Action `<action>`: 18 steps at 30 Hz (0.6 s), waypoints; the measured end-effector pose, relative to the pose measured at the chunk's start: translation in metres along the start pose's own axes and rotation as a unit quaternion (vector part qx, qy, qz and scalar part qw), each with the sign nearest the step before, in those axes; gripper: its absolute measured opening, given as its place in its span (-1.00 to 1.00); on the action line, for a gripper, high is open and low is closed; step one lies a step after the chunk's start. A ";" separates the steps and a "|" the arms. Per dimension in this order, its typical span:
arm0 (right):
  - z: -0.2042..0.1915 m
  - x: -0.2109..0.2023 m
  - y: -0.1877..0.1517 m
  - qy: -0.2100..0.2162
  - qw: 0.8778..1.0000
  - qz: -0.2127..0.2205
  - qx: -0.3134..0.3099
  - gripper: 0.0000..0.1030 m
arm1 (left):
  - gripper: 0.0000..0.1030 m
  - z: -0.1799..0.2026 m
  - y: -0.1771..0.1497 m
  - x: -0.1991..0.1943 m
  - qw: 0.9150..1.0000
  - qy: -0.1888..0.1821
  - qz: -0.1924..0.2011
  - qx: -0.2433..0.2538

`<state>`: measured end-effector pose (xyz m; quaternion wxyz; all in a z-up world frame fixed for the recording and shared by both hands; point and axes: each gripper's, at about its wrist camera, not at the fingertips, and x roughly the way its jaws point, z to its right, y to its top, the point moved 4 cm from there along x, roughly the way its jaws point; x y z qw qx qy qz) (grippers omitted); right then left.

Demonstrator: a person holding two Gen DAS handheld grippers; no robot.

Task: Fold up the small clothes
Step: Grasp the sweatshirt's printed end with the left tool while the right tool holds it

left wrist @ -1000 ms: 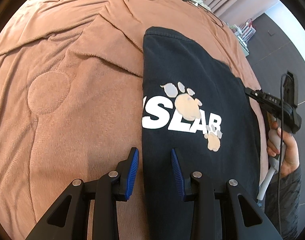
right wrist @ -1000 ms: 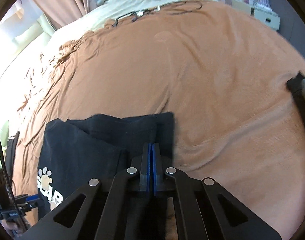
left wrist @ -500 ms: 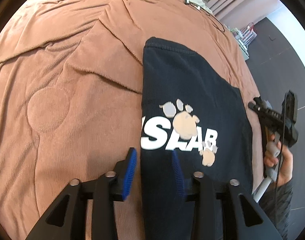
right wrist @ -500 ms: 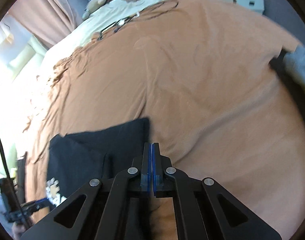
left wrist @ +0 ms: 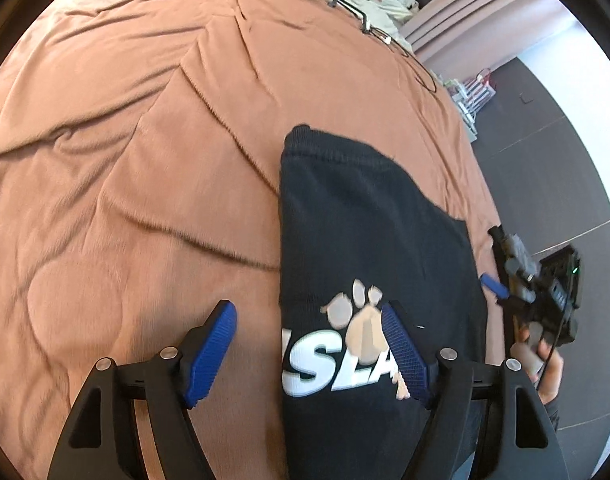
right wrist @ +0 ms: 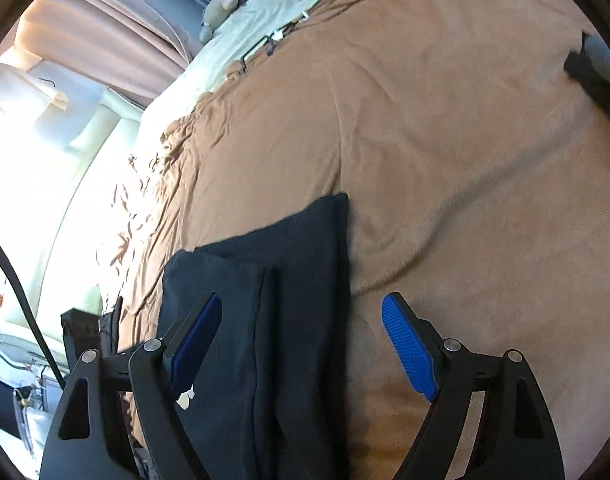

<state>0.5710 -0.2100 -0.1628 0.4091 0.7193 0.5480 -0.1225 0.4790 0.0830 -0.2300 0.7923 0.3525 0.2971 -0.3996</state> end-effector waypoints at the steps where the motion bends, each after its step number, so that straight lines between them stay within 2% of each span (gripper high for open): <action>1: 0.002 0.002 0.000 0.008 1.000 -0.007 0.002 0.39 | 0.42 -0.002 0.002 0.000 1.000 -0.003 0.000 -0.004; 3: 0.007 0.006 0.001 0.031 0.999 -0.020 0.006 0.27 | 0.30 -0.004 0.007 0.004 1.000 -0.011 0.000 -0.013; 8: 0.020 0.016 0.006 0.030 0.998 -0.055 -0.006 0.27 | 0.09 -0.010 0.018 0.012 0.999 -0.025 -0.001 -0.026; 12: 0.024 0.017 0.013 0.052 0.997 -0.064 -0.003 0.27 | -0.16 -0.011 0.027 0.019 0.999 -0.032 -0.004 -0.038; 14: 0.028 0.019 0.014 0.063 0.996 -0.070 -0.001 0.13 | -0.22 -0.010 0.030 0.022 0.998 -0.036 -0.007 -0.041; 16: 0.032 0.027 0.017 0.072 0.994 -0.080 0.004 -0.09 | -0.24 -0.010 0.032 0.026 0.998 -0.044 -0.010 -0.044; 18: 0.036 0.035 0.020 0.077 0.994 -0.083 0.008 -0.16 | -0.24 -0.009 0.036 0.030 0.998 -0.051 -0.013 -0.046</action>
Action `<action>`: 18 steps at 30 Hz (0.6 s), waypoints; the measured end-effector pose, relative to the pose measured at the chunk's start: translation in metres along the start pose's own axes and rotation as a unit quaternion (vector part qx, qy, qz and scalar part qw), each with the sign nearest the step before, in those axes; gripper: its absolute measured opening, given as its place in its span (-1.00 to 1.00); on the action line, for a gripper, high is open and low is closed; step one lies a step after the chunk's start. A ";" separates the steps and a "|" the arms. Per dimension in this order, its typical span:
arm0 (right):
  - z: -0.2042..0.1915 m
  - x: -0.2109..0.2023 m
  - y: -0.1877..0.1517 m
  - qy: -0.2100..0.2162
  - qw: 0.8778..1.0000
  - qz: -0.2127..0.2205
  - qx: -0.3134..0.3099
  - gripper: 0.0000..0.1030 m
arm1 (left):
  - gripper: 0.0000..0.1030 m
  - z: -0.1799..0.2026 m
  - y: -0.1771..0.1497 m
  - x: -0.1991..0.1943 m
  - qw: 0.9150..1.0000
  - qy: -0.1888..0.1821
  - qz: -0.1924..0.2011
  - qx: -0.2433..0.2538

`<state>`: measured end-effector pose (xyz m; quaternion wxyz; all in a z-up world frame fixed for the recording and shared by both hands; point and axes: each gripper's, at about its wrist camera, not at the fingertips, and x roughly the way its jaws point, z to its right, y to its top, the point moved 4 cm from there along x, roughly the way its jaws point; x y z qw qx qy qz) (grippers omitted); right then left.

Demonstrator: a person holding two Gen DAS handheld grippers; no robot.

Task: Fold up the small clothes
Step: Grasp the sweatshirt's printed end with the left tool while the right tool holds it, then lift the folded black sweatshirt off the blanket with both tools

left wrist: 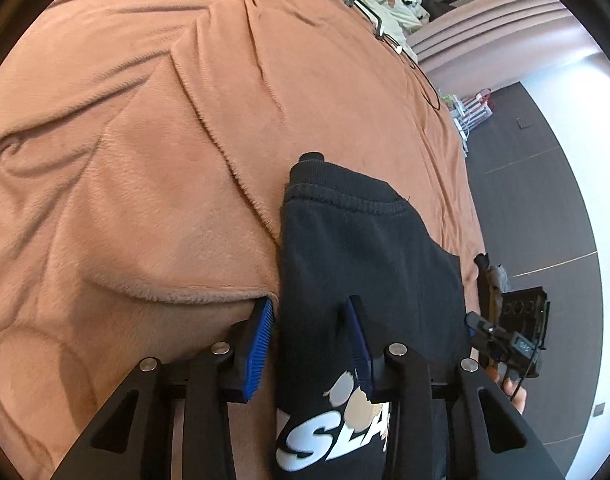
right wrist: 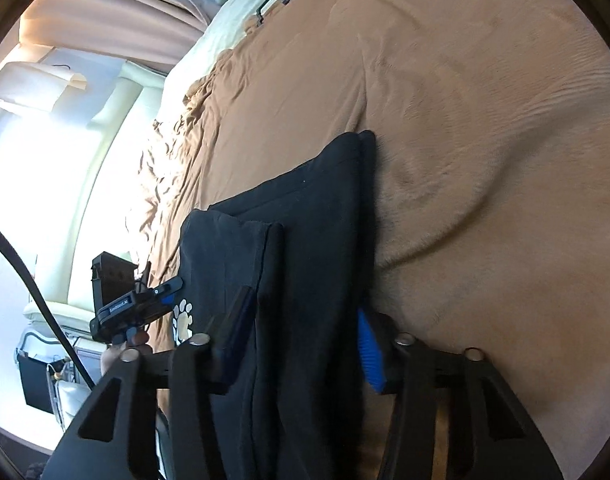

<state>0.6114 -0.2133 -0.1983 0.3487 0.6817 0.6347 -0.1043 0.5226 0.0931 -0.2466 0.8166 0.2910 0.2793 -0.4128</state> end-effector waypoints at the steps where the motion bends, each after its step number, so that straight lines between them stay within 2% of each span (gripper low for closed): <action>1: 0.003 0.002 0.002 0.006 1.000 0.001 0.003 -0.17 | -0.24 0.001 0.002 0.002 1.000 -0.003 -0.001 -0.002; 5: 0.007 0.011 0.008 0.025 1.000 0.003 0.008 -0.17 | -0.34 0.002 0.010 0.009 1.000 -0.018 -0.003 -0.012; 9: 0.005 0.020 0.011 0.014 1.000 -0.003 0.000 -0.18 | -0.43 0.006 0.020 0.020 0.999 -0.021 -0.007 -0.025; 12: 0.003 0.024 0.014 -0.006 1.000 -0.002 -0.001 -0.35 | -0.50 0.011 0.022 0.023 1.000 -0.007 -0.006 -0.023; 16: -0.009 0.024 0.010 -0.034 0.999 -0.002 -0.015 -0.66 | -0.74 0.015 0.020 0.020 1.000 0.009 0.004 -0.012; 18: -0.020 0.019 0.007 -0.049 0.998 0.003 -0.029 -0.73 | -0.85 0.018 0.020 0.016 1.000 0.010 0.009 -0.007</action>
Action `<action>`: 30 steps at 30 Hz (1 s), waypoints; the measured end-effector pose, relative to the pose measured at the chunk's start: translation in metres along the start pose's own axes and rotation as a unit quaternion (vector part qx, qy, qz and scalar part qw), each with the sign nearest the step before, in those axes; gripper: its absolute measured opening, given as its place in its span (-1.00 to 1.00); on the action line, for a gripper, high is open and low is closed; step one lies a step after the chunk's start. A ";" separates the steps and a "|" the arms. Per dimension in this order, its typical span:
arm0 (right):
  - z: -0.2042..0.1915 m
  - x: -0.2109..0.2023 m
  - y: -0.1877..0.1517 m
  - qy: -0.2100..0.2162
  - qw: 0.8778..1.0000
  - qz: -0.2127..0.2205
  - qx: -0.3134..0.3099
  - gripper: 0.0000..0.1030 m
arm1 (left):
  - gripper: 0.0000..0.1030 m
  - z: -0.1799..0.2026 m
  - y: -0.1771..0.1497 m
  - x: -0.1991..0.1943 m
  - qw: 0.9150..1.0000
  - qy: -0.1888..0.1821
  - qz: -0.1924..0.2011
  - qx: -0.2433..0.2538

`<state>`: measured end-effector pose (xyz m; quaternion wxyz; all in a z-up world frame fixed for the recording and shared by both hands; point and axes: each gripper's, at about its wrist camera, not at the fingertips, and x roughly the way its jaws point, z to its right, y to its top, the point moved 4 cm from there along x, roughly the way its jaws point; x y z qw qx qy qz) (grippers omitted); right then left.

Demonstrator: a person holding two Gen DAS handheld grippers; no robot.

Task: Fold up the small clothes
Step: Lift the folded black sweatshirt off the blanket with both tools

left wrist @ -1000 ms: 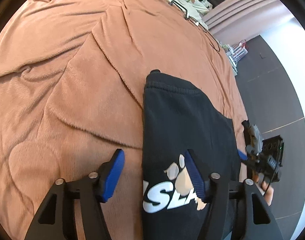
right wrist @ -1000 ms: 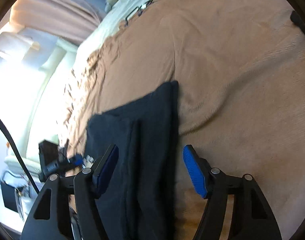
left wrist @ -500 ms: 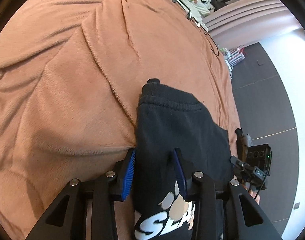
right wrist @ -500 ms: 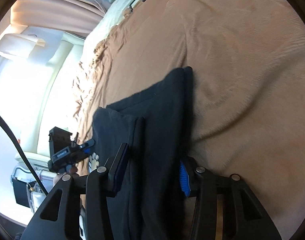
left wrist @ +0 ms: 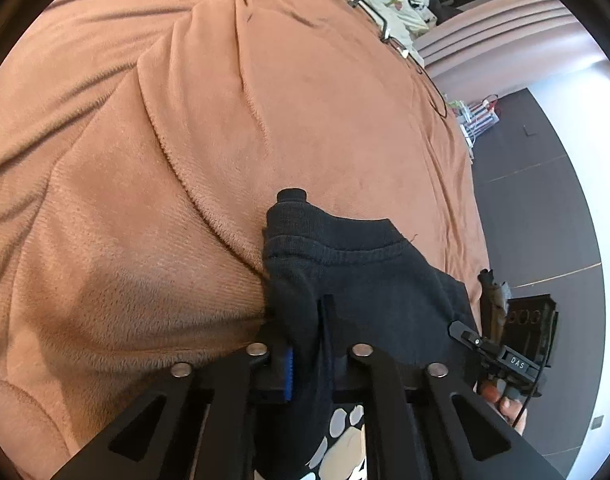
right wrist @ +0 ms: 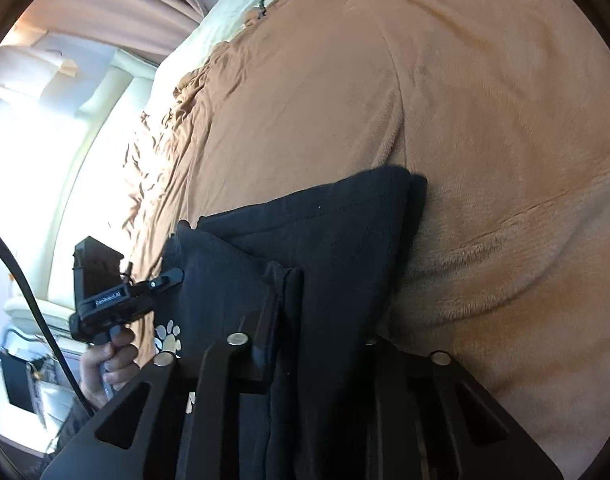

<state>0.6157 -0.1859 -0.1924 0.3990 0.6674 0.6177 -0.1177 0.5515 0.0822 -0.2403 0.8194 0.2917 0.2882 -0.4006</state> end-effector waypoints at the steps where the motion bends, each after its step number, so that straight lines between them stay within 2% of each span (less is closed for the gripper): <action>1: -0.007 -0.004 -0.001 -0.009 1.000 0.004 -0.009 -0.75 | -0.85 0.001 0.000 -0.003 1.000 0.000 0.002 0.000; 7: -0.042 -0.018 -0.010 -0.050 0.998 0.024 -0.044 -0.82 | -0.88 0.022 0.000 -0.026 0.999 0.001 0.018 0.026; 14: -0.073 -0.045 -0.031 -0.042 0.995 0.046 -0.072 -0.84 | -0.89 0.042 -0.013 -0.056 0.998 -0.006 0.034 0.046; 30: -0.119 -0.147 -0.098 -0.051 0.983 0.117 -0.129 -0.85 | -0.89 0.104 -0.052 -0.148 0.990 -0.046 0.093 0.096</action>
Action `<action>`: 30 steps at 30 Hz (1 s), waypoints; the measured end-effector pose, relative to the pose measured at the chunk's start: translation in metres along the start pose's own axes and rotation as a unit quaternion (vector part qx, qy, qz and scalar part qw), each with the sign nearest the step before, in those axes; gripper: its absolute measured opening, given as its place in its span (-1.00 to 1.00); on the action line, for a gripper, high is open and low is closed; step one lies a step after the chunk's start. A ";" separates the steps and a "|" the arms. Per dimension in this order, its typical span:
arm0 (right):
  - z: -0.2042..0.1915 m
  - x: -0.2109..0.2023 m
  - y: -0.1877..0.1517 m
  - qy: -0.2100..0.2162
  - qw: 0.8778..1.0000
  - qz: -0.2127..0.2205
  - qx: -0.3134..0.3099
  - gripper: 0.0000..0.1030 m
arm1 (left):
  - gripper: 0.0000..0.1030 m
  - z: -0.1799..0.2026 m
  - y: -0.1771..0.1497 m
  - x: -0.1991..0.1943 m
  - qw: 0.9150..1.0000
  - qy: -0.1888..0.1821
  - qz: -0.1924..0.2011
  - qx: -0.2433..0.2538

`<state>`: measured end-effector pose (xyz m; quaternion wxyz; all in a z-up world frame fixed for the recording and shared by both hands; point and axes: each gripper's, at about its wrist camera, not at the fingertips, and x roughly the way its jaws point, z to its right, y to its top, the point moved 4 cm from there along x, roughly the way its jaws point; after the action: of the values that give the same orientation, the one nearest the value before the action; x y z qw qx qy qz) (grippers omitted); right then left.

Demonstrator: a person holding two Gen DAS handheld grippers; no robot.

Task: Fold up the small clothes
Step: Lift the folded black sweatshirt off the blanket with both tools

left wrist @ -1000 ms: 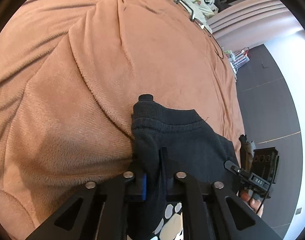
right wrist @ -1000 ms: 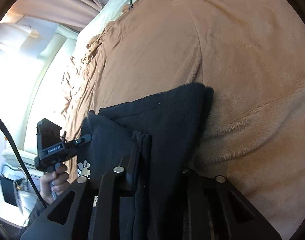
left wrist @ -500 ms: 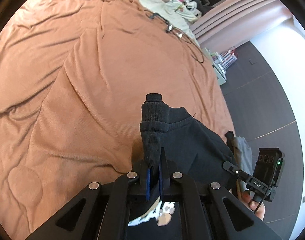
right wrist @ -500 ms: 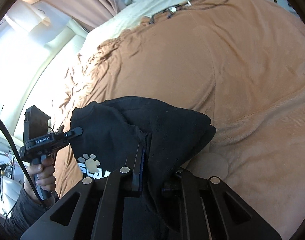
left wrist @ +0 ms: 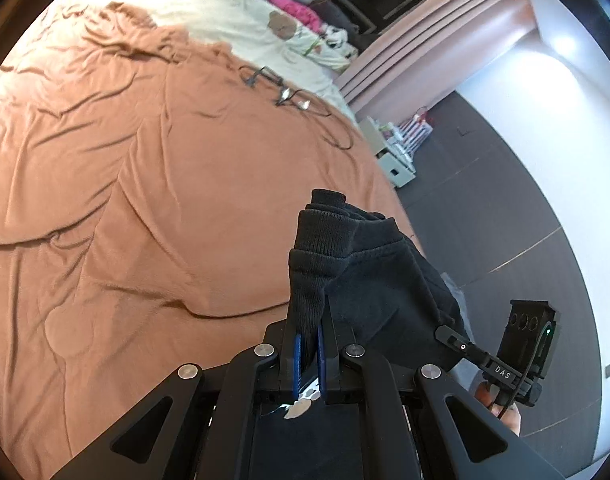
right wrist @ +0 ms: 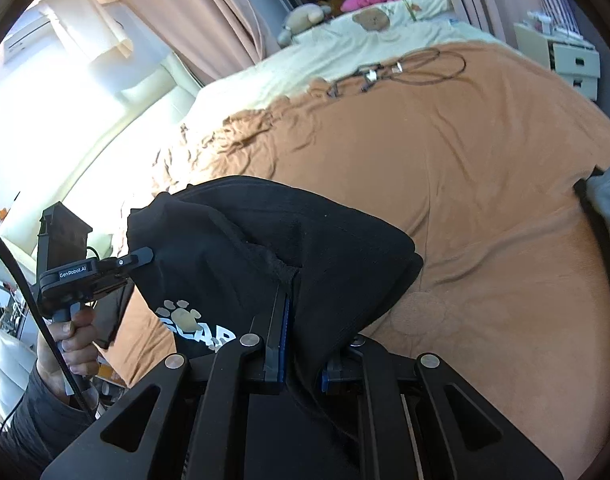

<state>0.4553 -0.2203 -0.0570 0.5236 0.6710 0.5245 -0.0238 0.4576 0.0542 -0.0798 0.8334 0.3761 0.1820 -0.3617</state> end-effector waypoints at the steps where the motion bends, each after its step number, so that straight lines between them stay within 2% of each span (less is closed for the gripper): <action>1: -0.005 -0.010 -0.003 0.000 1.000 0.007 -0.004 -0.85 | -0.89 0.006 -0.001 -0.006 1.000 -0.003 0.004 0.003; 16: -0.044 -0.113 -0.052 -0.008 0.997 0.065 -0.046 -0.85 | -0.89 0.078 -0.041 -0.090 0.996 -0.034 0.056 0.056; 25: -0.058 -0.162 -0.065 -0.020 0.992 0.105 -0.066 -0.85 | -0.89 0.116 -0.061 -0.117 0.994 -0.049 0.064 0.080; 30: -0.060 -0.195 -0.068 -0.032 0.989 0.126 -0.071 -0.85 | -0.89 0.149 -0.067 -0.129 0.991 -0.066 0.065 0.097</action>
<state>0.2867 -0.3157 0.0376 0.5855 0.6917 0.4187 0.0581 0.3260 -0.0295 0.0576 0.8250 0.4413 0.0659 -0.3469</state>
